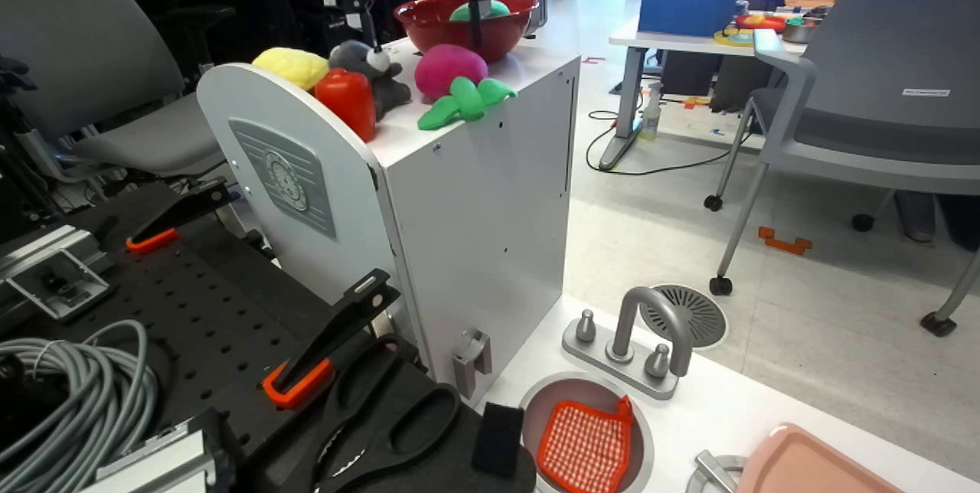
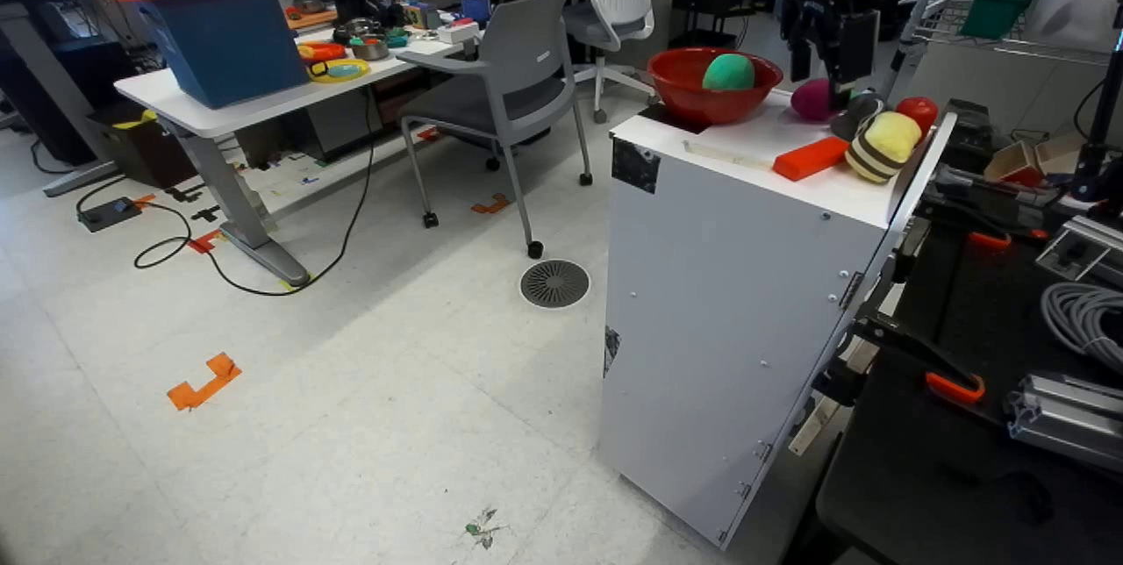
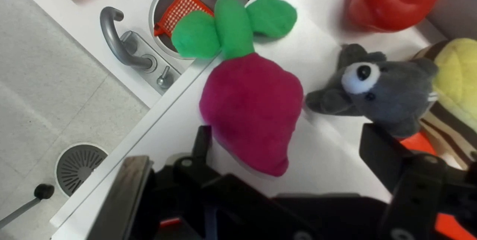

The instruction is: Put the purple object inside the bowl

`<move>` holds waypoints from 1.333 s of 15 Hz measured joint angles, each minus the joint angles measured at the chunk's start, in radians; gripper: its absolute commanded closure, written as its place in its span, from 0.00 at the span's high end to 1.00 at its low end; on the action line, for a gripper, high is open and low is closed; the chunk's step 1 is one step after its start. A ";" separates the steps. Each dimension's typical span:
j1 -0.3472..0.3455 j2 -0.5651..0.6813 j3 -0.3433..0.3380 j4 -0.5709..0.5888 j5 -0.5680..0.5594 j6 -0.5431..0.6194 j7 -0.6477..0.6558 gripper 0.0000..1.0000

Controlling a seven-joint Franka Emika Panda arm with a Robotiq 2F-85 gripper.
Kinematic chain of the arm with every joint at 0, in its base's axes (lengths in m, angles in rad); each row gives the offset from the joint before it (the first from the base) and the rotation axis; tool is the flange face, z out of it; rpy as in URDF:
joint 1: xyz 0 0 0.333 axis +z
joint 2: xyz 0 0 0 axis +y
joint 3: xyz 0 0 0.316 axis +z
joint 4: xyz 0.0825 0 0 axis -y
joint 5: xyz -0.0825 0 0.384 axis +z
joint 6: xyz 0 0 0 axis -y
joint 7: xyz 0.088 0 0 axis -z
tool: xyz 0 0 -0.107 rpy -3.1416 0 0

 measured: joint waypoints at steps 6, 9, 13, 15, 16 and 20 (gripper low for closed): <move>-0.008 -0.004 -0.006 -0.015 0.000 0.000 0.007 0.99; -0.010 -0.009 -0.013 -0.020 0.000 0.000 0.015 0.73; -0.010 -0.018 -0.019 -0.025 0.000 0.000 0.027 0.42; -0.010 -0.023 -0.021 -0.026 0.000 0.000 0.034 0.26; -0.010 -0.025 -0.021 -0.026 -0.001 0.000 0.039 0.19; -0.010 -0.036 -0.021 -0.033 -0.006 0.000 0.058 0.00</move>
